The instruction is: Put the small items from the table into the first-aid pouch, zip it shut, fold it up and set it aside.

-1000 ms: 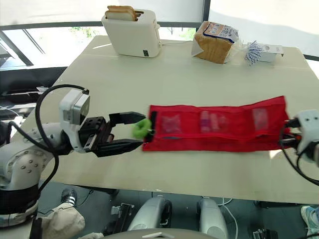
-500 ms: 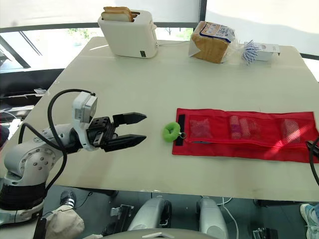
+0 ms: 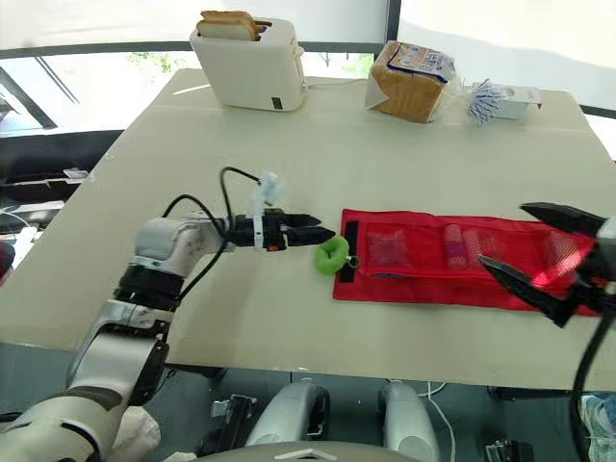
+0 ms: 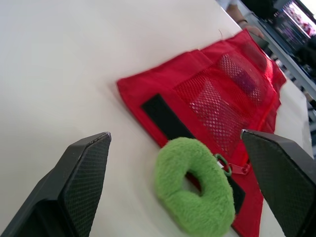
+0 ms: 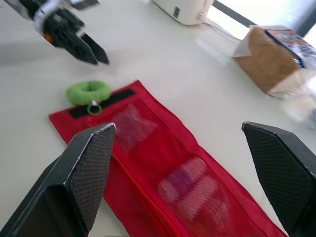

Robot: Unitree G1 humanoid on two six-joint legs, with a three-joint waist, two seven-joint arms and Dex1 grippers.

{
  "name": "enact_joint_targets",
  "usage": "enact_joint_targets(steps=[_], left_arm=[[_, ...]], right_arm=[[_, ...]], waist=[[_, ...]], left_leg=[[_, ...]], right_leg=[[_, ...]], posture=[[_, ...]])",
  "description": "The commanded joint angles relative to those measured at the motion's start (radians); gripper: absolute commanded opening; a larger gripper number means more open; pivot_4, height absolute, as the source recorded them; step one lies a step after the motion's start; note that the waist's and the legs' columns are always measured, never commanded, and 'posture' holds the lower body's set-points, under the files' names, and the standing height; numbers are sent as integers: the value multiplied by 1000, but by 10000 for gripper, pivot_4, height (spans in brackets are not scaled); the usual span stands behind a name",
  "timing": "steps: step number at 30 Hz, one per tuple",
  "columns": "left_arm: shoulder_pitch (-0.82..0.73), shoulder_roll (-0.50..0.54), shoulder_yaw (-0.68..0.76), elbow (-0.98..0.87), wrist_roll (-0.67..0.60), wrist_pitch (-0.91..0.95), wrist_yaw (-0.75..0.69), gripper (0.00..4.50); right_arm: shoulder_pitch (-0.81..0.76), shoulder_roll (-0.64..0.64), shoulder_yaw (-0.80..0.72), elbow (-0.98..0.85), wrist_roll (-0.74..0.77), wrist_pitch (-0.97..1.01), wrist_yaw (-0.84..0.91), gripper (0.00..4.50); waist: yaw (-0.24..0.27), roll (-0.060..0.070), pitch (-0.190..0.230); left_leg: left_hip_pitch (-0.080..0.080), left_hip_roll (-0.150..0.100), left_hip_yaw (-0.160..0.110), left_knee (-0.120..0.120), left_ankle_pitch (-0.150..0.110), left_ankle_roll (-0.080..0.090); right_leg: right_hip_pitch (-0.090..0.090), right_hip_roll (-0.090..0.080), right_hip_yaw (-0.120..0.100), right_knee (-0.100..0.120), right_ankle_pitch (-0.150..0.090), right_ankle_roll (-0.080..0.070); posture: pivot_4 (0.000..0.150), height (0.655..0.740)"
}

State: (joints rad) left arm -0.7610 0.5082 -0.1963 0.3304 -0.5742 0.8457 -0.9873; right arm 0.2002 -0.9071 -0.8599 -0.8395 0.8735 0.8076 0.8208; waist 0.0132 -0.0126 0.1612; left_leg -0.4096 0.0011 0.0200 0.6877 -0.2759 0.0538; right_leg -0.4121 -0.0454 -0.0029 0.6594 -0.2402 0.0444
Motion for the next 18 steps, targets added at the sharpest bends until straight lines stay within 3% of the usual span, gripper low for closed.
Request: enact_joint_targets(steps=[1,8,12,15,18], left_arm=[[-71,-15,-11,96,71,-64,-55,45000],[-92,-27,-33,138,122,-76,-156,45000],[-87,-32,-67,155,195,-178,-198,45000],[-99,-42,-88,184,250,-242,-216,38797],[-98,-51,-127,199,310,-316,-251,24173]], right_arm=[[-14,-2,73,-35,0,-26,-50,43679],[11,12,96,-71,-5,-46,-97,43679],[22,11,100,-75,-2,-58,-107,43679],[35,10,89,-77,2,-64,-103,45000],[52,10,82,-85,2,-73,-103,45000]], waist=[[1,0,0],[1,0,0],[1,0,0],[2,0,0],[2,0,0]], left_leg=[[0,0,0,0,0,0],[-2,0,-1,1,-1,1],[-2,0,-1,1,-2,3],[-2,0,-1,1,-2,4],[-2,0,-1,1,-2,4]], right_leg=[[0,0,0,0,0,0],[-1,0,-1,0,0,0],[-1,0,0,0,0,0],[-1,0,0,0,0,0],[-1,0,-1,0,0,0]], posture=[[1500,7400],[1500,7400],[1500,7400],[1500,7400],[1500,7400]])
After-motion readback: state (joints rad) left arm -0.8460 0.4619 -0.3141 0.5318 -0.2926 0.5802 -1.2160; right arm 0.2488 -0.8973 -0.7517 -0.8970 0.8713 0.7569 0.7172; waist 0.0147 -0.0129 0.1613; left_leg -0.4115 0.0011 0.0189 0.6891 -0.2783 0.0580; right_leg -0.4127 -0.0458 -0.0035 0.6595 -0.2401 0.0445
